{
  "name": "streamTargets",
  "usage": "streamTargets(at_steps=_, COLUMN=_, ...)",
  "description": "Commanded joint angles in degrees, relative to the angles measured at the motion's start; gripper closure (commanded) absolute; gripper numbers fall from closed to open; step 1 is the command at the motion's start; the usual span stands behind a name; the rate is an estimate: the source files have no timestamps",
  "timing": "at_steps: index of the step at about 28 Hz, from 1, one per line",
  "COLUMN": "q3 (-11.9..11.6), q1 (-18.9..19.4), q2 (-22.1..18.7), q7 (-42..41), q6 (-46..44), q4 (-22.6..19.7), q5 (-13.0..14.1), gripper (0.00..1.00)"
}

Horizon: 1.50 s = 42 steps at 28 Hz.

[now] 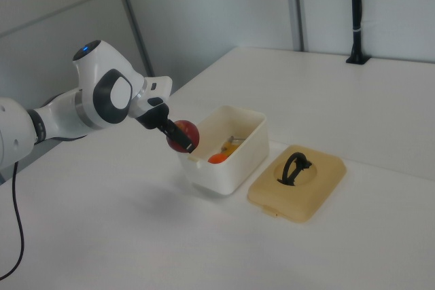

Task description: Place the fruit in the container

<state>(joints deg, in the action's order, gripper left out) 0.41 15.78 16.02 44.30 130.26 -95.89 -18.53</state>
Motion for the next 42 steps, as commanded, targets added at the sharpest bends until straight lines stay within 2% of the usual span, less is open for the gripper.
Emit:
streamTargets(at_steps=1, q3=-2.08, q1=0.13, q2=6.37, q7=7.89, q6=5.35, q4=5.35, q5=-1.50, gripper=1.00)
streamTargets(at_steps=4, q3=-2.61, q1=0.13, q2=8.84, q7=11.24, q6=5.45, q4=7.99, q5=-3.43, gripper=1.00)
streamTargets(at_steps=5, q3=-2.61, q1=0.13, q2=9.98, q7=13.69, q6=5.45, q4=9.04, q5=-4.66, gripper=0.79)
streamTargets(at_steps=6, q3=-2.61, q1=0.13, q2=10.34, q7=14.84, q6=5.45, q4=9.31, q5=-5.37, gripper=0.47)
streamTargets(at_steps=7, q3=-2.61, q1=0.13, q2=10.35, q7=16.16, q6=5.45, q4=9.40, q5=-5.90, gripper=0.01)
streamTargets(at_steps=11, q3=-2.52, q1=0.21, q2=10.35, q7=18.28, q6=5.36, q4=9.49, q5=-7.48, gripper=0.00)
streamTargets(at_steps=18, q3=-2.61, q1=0.21, q2=9.56, q7=16.79, q6=5.10, q4=9.32, q5=-7.48, gripper=0.00)
streamTargets(at_steps=20, q3=-2.61, q1=0.13, q2=8.68, q7=14.87, q6=4.75, q4=8.79, q5=-6.78, gripper=0.00)
streamTargets(at_steps=22, q3=-2.52, q1=0.04, q2=6.40, q7=9.43, q6=1.86, q4=6.77, q5=-5.99, gripper=0.00)
streamTargets(at_steps=23, q3=-2.43, q1=0.04, q2=5.61, q7=7.14, q6=0.63, q4=6.33, q5=-5.03, gripper=0.00)
streamTargets(at_steps=25, q3=-2.43, q1=-0.22, q2=4.29, q7=2.49, q6=-2.01, q4=6.06, q5=-1.18, gripper=0.00)
streamTargets(at_steps=26, q3=-2.43, q1=-0.57, q2=3.67, q7=-0.58, q6=-3.85, q4=6.06, q5=1.37, gripper=0.00)
streamTargets(at_steps=27, q3=-2.52, q1=-1.19, q2=2.54, q7=-7.75, q6=-8.48, q4=6.41, q5=6.35, gripper=0.00)
streamTargets(at_steps=29, q3=-2.61, q1=-1.45, q2=1.30, q7=-15.52, q6=-14.04, q4=6.50, q5=10.43, gripper=0.00)
streamTargets(at_steps=31, q3=-2.96, q1=-1.98, q2=-0.11, q7=-22.20, q6=-19.58, q4=6.50, q5=13.33, gripper=0.00)
streamTargets(at_steps=34, q3=-3.66, q1=-3.21, q2=-3.09, q7=-30.66, q6=-28.72, q4=6.50, q5=15.63, gripper=0.00)
streamTargets(at_steps=38, q3=-3.66, q1=-5.49, q2=-7.13, q7=-37.06, q6=-35.31, q4=5.98, q5=15.81, gripper=0.00)
streamTargets(at_steps=42, q3=-3.75, q1=-8.30, q2=-9.25, q7=-41.74, q6=-37.88, q4=5.98, q5=15.81, gripper=0.00)
